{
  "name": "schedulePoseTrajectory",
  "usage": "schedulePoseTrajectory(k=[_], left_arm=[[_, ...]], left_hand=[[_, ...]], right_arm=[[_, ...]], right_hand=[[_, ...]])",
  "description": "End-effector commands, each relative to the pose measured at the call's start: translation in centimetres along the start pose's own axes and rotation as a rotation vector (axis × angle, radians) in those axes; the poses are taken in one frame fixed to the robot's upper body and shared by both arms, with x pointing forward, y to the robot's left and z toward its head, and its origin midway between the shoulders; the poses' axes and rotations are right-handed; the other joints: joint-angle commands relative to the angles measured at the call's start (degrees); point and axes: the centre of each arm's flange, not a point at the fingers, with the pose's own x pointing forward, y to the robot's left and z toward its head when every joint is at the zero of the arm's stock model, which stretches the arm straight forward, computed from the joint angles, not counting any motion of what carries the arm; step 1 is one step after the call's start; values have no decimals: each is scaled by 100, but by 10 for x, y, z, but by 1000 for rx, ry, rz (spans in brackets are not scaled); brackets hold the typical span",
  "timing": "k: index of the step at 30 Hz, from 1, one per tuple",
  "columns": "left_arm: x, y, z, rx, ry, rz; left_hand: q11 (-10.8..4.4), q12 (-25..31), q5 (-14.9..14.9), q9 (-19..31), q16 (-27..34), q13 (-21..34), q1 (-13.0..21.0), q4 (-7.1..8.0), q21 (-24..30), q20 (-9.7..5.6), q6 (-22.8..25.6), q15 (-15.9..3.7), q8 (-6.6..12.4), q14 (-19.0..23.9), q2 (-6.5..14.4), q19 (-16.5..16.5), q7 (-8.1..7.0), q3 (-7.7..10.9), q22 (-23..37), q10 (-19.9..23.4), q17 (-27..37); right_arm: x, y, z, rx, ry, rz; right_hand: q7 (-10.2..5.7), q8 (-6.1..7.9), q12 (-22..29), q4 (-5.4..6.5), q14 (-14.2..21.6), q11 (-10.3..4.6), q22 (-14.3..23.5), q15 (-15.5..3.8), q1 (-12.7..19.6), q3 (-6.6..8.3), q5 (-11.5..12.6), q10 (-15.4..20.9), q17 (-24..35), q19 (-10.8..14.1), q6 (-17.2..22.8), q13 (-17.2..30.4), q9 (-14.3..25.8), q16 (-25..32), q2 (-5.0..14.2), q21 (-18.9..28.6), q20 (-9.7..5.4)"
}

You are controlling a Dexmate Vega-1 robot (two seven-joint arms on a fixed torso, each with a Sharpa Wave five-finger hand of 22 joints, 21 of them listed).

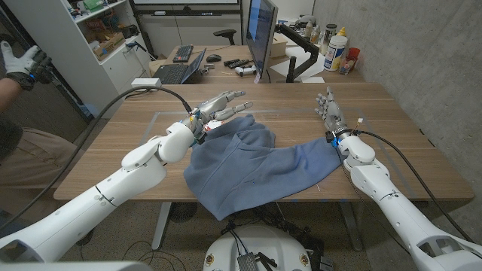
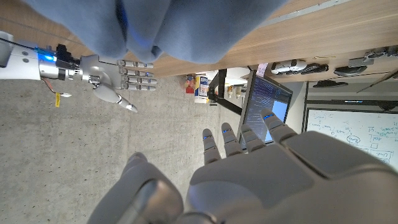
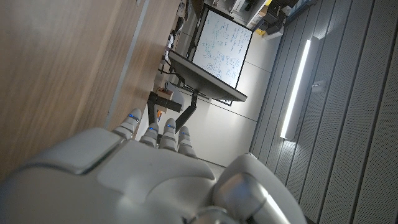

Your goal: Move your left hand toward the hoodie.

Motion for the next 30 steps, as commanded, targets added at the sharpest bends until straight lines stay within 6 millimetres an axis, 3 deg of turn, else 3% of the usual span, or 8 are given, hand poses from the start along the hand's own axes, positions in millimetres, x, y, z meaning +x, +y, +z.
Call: schedulePoseTrajectory(k=[1, 30], left_arm=[[-3, -9, 4, 9, 10, -15], [12, -25, 9, -24, -25, -55]], left_hand=[[11, 40, -8, 7, 37, 11, -44, -4, 39, 34, 19, 37, 52, -20, 2, 3, -4, -5, 7, 11, 18], [15, 43, -3, 6, 39, 10, -33, -19, 48, 24, 14, 29, 54, -32, 17, 12, -9, -17, 8, 5, 16]], right_arm=[[-6, -6, -1, 3, -3, -12], [-6, -10, 2, -16, 3, -11]], right_hand=[[-33, 19, 29, 27, -15, 28, 33, -40, -11, -28, 46, 33, -2, 25, 20, 11, 19, 26, 32, -19, -16], [-28, 24, 30, 39, -13, 54, 35, -32, -18, -47, 44, 58, -2, 49, 48, 11, 20, 28, 41, -80, -15]])
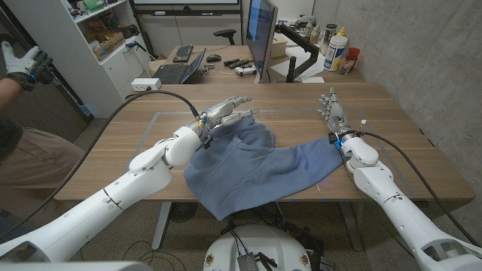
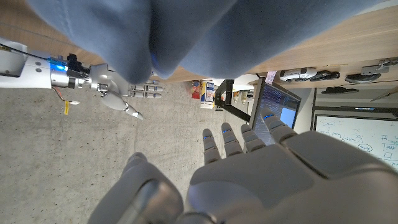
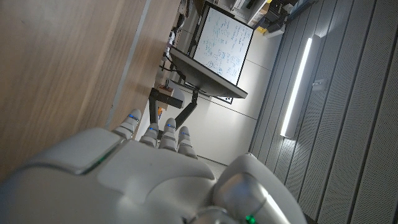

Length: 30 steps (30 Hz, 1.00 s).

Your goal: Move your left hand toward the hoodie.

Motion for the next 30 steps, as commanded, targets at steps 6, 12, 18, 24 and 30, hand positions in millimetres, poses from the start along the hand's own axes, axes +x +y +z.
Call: schedulePoseTrajectory(k=[6, 12, 18, 24, 30], left_arm=[[11, -9, 5, -34, -35, -31], [14, -8, 6, -48, -36, -27], [15, -10, 4, -45, -30, -41], [15, -10, 2, -34, -28, -46], [15, -11, -1, -25, -23, -58]], left_hand=[[16, 21, -2, 6, 38, 10, -31, -23, 27, 28, 14, 34, 54, -39, 20, 10, -9, -20, 9, 4, 16], [18, 17, -2, 5, 36, 10, -29, -26, 27, 28, 15, 39, 55, -47, 22, 10, -9, -23, 9, -9, 16], [15, 20, -1, 5, 38, 10, -26, -30, 29, 19, 15, 33, 56, -47, 27, 13, -10, -25, 10, -7, 15], [6, 22, 0, 5, 36, 9, -23, -34, 29, 21, 12, 43, 55, -57, 30, 11, -13, -27, 10, -3, 15], [-3, 24, 1, 5, 36, 9, -20, -38, 28, 22, 18, 46, 58, -62, 32, 8, -3, -31, 10, -3, 15]], right_arm=[[2, -3, 4, -17, 2, 1], [2, -4, 5, -22, 3, -2], [2, -5, 4, -18, 5, -6], [3, -5, 4, -18, 5, -11], [5, -3, 4, -17, 9, -7]], right_hand=[[-31, 24, 28, 24, -12, 21, 35, -32, -18, -33, 44, 26, -2, 53, 48, 11, 20, 28, 43, -24, -18], [-27, 24, 24, 25, -13, 24, 35, -31, -16, -34, 44, 22, -2, 57, 51, 11, 20, 28, 46, -35, -25], [-30, 22, 24, 24, -13, 31, 35, -31, -11, -32, 45, 25, -3, 60, 47, 11, 20, 28, 55, -46, -21], [-25, 21, 19, 23, -13, 34, 36, -30, -4, -29, 47, 16, -4, 62, 48, 11, 19, 27, 64, -58, -16], [-28, 20, 18, 22, -14, 32, 36, -32, 4, -25, 49, 16, -5, 66, 46, 11, 19, 26, 75, -72, -18]])
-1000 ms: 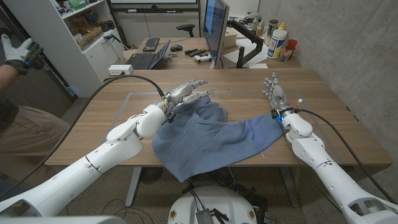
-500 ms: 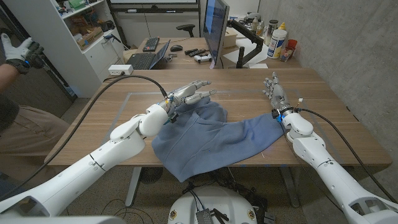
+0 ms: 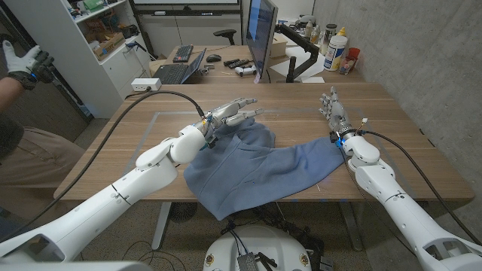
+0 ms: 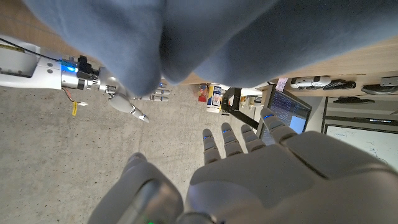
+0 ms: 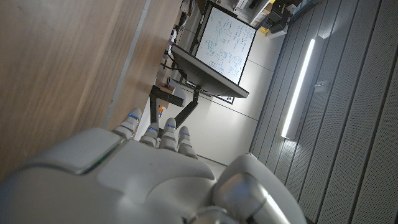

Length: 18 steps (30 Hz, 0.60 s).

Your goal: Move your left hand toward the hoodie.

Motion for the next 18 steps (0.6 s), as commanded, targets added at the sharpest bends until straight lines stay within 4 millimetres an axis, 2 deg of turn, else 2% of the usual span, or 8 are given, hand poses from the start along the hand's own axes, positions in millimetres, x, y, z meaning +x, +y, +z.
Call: schedulePoseTrajectory(k=[1, 18], left_arm=[[1, -2, -4, 14, 6, -17], [3, -7, -4, 14, -4, -29]], left_hand=[[3, 23, 1, 5, 37, 9, -20, -14, 28, 22, 19, 18, 59, -36, 32, 8, -3, -7, 11, -6, 15], [4, 26, 4, 5, 39, 9, -11, -26, 30, 26, 14, 16, 58, -45, 42, 8, -15, -15, 11, -4, 15]], right_arm=[[3, 2, 0, -3, 2, 3], [3, 3, 0, -10, 6, 3]], right_hand=[[-25, 21, 17, 22, -13, 25, 7, -30, 5, -25, 49, 15, -5, 24, 48, 11, 19, 27, 77, -15, 25], [-33, 18, 15, 19, -21, 29, 8, -31, 20, -22, 51, 21, -6, 26, 46, 11, 19, 23, 91, -55, 21]])
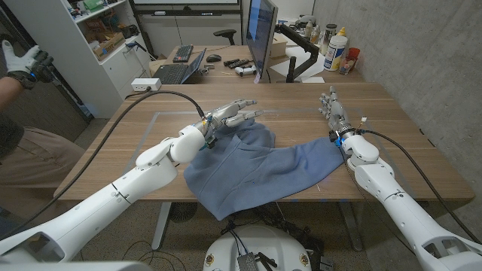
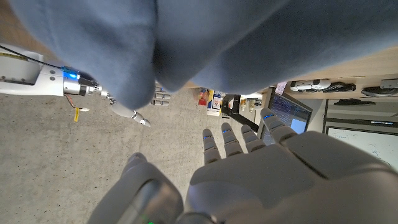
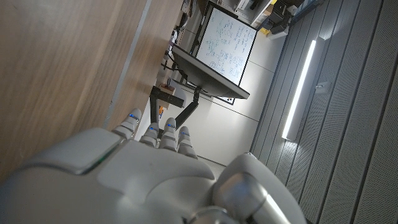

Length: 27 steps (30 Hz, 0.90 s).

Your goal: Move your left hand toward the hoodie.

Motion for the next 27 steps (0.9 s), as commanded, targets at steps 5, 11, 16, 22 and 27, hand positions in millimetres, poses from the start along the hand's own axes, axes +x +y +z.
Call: schedulePoseTrajectory(k=[5, 11, 16, 22, 27], left_arm=[[2, -6, 0, -11, -16, -11], [3, -9, -1, -16, -10, -22], [4, -10, -1, -19, -11, -21], [5, -11, -3, -25, -11, -28], [6, -12, -4, -27, -9, -31]], left_hand=[[-7, 28, 5, 4, 40, 9, -8, -30, 31, 26, 10, -6, 57, -29, 46, 9, -17, -18, 11, -3, 15], [10, 29, 6, 5, 40, 9, -5, -34, 31, 16, 3, -10, 55, -32, 49, 8, -19, -20, 11, 0, 15], [9, 27, 6, 5, 38, 9, -4, -37, 32, 15, 8, -9, 57, -39, 51, 10, -22, -21, 11, -6, 15], [2, 30, 7, 5, 37, 9, -1, -40, 32, 12, 4, -9, 56, -44, 54, 11, -21, -23, 11, -1, 15], [12, 32, 8, 5, 38, 9, 0, -43, 33, 13, 4, -5, 56, -45, 55, 12, -24, -26, 11, 4, 15]], right_arm=[[-1, 0, 1, -9, -1, -6], [-2, -1, 1, -10, 4, -5], [-2, 0, -1, -7, 8, -2], [0, 1, -1, -8, 6, 0], [1, 1, -1, -9, 9, 0]], right_hand=[[-34, 18, 13, 17, -61, 32, 9, -21, -14, -22, 51, 21, -6, -9, 48, 11, 19, 8, 57, -45, 8], [-28, 18, 11, 16, -78, 26, 10, -29, -11, -23, 51, 20, -6, -14, 49, 11, 19, 4, 60, -65, 3], [-32, 15, 24, 16, -92, -61, 11, -25, -9, -25, 51, 55, -6, -25, 43, 12, 18, 3, 64, -92, 20], [-36, 12, 24, 16, -107, -70, 12, -11, -8, -26, 51, 58, -5, -31, 37, 13, 18, 0, 66, -110, 30], [-37, 12, 26, 16, -107, -68, 12, -6, -7, -28, 50, 64, -5, -37, 36, 14, 19, 3, 67, -123, 41]])
